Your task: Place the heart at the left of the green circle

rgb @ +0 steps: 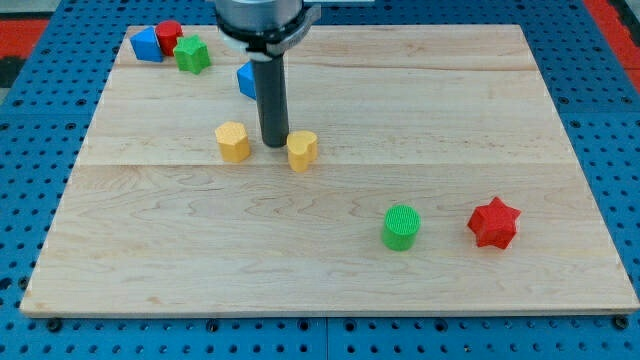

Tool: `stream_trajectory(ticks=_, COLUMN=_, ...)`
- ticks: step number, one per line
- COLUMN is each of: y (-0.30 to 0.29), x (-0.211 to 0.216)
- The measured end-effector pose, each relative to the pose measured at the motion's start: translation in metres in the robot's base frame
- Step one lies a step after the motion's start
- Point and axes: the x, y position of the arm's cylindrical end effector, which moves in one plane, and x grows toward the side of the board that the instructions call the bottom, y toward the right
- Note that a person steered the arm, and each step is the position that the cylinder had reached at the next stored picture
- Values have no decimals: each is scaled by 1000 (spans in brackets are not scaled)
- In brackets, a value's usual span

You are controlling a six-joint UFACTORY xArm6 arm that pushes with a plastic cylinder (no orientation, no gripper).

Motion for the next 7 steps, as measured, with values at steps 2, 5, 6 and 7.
stream_trajectory(ticks=2, y=26, x=-14)
stream_trajectory(ticks=5, y=57, x=5)
stream_trajectory(ticks=6, y=46, x=37)
stream_trajectory(ticks=7, y=45, x=47)
